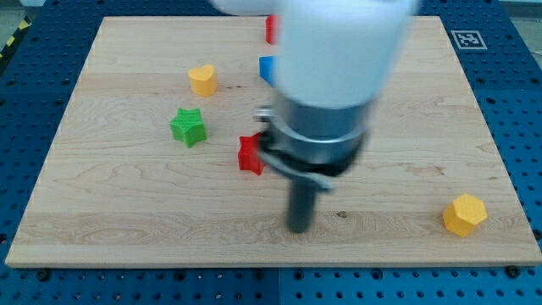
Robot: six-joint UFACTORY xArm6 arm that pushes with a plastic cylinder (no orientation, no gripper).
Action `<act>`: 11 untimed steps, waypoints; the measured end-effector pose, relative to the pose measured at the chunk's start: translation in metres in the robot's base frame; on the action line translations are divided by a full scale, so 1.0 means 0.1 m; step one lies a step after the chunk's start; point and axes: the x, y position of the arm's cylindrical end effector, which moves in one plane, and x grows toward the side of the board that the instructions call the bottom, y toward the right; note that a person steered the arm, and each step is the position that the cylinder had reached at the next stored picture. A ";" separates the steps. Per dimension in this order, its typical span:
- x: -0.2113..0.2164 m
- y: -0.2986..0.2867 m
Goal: Slide the red star a little bit right
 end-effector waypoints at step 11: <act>-0.48 0.82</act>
